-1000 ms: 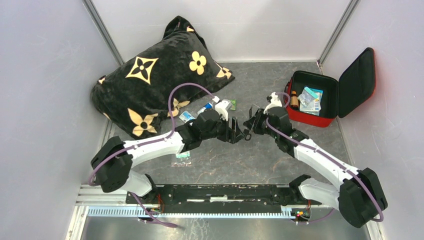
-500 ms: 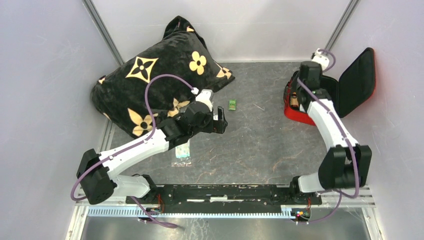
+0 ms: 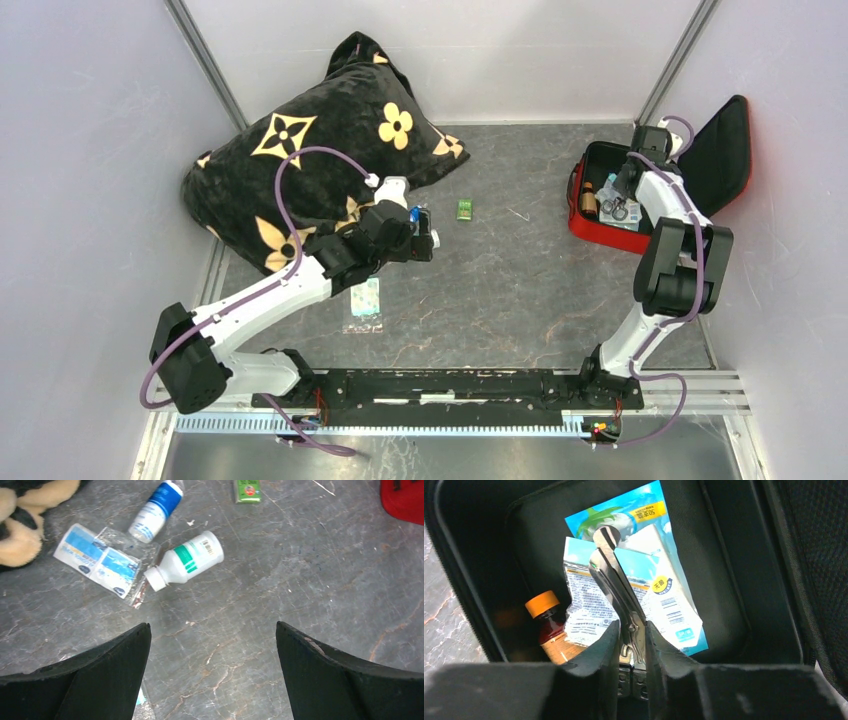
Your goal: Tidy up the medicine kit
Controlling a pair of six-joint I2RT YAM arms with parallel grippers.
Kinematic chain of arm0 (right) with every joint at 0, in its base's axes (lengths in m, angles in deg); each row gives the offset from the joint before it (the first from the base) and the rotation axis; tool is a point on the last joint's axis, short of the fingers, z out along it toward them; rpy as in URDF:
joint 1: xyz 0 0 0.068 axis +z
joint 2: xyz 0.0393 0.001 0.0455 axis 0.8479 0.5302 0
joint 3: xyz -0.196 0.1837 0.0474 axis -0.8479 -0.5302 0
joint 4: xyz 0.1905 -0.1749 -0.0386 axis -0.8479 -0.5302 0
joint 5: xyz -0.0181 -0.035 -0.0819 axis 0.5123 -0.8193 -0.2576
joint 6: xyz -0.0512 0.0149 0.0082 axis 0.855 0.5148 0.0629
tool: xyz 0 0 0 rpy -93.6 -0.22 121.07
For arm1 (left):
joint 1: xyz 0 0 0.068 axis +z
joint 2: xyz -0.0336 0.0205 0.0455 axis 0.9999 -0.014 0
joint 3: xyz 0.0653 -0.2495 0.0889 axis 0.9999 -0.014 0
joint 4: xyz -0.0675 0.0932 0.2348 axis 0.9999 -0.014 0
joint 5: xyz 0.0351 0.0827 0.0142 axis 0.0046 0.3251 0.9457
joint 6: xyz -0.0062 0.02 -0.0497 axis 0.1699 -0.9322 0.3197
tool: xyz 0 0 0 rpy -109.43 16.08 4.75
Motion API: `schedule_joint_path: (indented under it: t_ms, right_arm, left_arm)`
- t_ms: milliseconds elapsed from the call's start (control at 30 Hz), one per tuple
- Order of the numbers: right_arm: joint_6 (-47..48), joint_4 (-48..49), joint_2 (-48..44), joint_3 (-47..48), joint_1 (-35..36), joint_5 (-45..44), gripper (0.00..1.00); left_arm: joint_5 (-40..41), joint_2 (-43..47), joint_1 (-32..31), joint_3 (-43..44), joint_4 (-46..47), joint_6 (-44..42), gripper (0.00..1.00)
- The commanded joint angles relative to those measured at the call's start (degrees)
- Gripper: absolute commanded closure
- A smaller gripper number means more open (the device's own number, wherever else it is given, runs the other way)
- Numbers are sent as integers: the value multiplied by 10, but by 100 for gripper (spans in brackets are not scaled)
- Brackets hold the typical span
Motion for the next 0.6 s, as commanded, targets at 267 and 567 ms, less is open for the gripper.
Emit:
schedule_joint_path:
  t_ms: [267,567]
  right_arm:
    - [17,11,-62,61,-17,-7,47]
    - [-42,247,-203,-82,30,216,41]
  left_arm:
    - [-48,-11,101,-11,10,4,0]
    - [-36,-22,121,7,-4,-5,0]
